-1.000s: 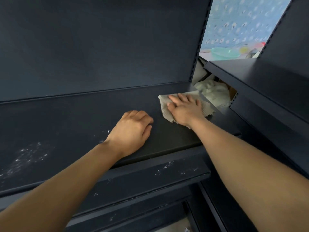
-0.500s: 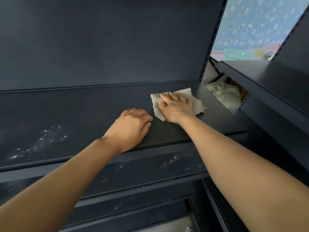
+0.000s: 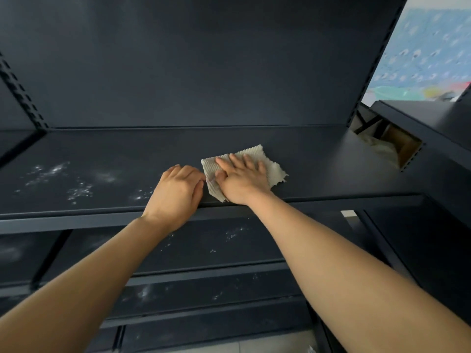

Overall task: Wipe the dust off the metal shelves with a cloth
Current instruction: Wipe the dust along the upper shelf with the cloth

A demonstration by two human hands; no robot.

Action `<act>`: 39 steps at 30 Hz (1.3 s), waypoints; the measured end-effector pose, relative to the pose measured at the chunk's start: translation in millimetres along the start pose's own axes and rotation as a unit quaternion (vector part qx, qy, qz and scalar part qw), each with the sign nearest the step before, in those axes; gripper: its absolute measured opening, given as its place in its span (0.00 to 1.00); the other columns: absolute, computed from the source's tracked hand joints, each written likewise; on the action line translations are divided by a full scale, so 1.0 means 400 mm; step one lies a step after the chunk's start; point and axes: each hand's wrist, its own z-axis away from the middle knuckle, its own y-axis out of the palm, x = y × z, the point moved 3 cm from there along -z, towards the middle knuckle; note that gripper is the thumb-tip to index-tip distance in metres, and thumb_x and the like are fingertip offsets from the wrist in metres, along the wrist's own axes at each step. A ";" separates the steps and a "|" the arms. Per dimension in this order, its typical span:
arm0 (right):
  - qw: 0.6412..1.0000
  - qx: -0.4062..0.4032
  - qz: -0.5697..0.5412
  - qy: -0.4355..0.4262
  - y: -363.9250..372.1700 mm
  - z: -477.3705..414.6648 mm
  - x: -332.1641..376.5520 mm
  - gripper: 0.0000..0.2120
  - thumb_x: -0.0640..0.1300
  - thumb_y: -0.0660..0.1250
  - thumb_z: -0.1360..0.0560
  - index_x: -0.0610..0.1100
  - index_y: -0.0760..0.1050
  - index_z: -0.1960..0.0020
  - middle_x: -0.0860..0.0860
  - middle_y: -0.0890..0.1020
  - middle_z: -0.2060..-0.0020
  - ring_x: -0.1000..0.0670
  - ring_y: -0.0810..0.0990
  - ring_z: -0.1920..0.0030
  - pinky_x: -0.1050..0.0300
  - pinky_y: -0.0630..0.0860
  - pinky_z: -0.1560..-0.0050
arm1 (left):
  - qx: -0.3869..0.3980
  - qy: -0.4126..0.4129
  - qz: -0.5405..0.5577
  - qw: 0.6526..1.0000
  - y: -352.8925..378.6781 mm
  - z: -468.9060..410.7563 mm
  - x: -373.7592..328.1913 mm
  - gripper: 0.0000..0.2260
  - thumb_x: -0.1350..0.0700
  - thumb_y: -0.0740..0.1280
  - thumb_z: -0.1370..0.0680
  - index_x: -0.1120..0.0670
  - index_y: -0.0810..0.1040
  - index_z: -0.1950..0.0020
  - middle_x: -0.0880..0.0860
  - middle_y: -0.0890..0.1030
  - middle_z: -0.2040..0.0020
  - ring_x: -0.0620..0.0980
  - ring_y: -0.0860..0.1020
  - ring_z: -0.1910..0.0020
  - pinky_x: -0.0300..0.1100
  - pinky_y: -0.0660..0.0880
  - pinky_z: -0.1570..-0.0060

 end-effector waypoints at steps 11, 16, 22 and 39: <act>0.990 -0.014 0.024 0.141 -0.037 0.059 -0.146 0.24 0.54 0.41 0.19 0.59 0.48 0.23 0.52 0.48 0.22 0.44 0.45 0.23 0.38 0.44 0.26 | 0.012 0.023 0.022 0.999 0.017 -0.004 0.015 0.14 0.57 0.56 0.23 0.60 0.79 0.49 0.57 0.80 0.52 0.59 0.78 0.52 0.52 0.67 0.37; 0.991 -0.025 0.020 0.132 -0.035 0.044 -0.155 0.24 0.54 0.42 0.19 0.59 0.49 0.23 0.52 0.49 0.22 0.45 0.45 0.23 0.39 0.44 0.26 | 0.016 0.040 0.036 0.998 0.042 -0.053 -0.019 0.15 0.56 0.54 0.23 0.60 0.78 0.49 0.57 0.80 0.51 0.59 0.77 0.52 0.53 0.67 0.37; 0.992 -0.023 0.031 0.122 -0.042 -0.007 -0.182 0.24 0.56 0.42 0.19 0.59 0.49 0.23 0.53 0.49 0.22 0.45 0.45 0.23 0.40 0.42 0.26 | 0.042 0.038 0.048 0.997 0.089 -0.117 -0.054 0.10 0.59 0.59 0.21 0.59 0.77 0.46 0.57 0.79 0.47 0.58 0.75 0.48 0.50 0.63 0.34; 0.994 -0.022 0.045 0.096 -0.055 -0.197 -0.205 0.24 0.54 0.41 0.20 0.59 0.50 0.23 0.51 0.51 0.22 0.43 0.47 0.23 0.39 0.45 0.27 | 0.050 -0.010 0.065 0.997 0.111 -0.127 -0.050 0.10 0.57 0.61 0.22 0.58 0.78 0.45 0.54 0.78 0.47 0.55 0.74 0.47 0.48 0.62 0.34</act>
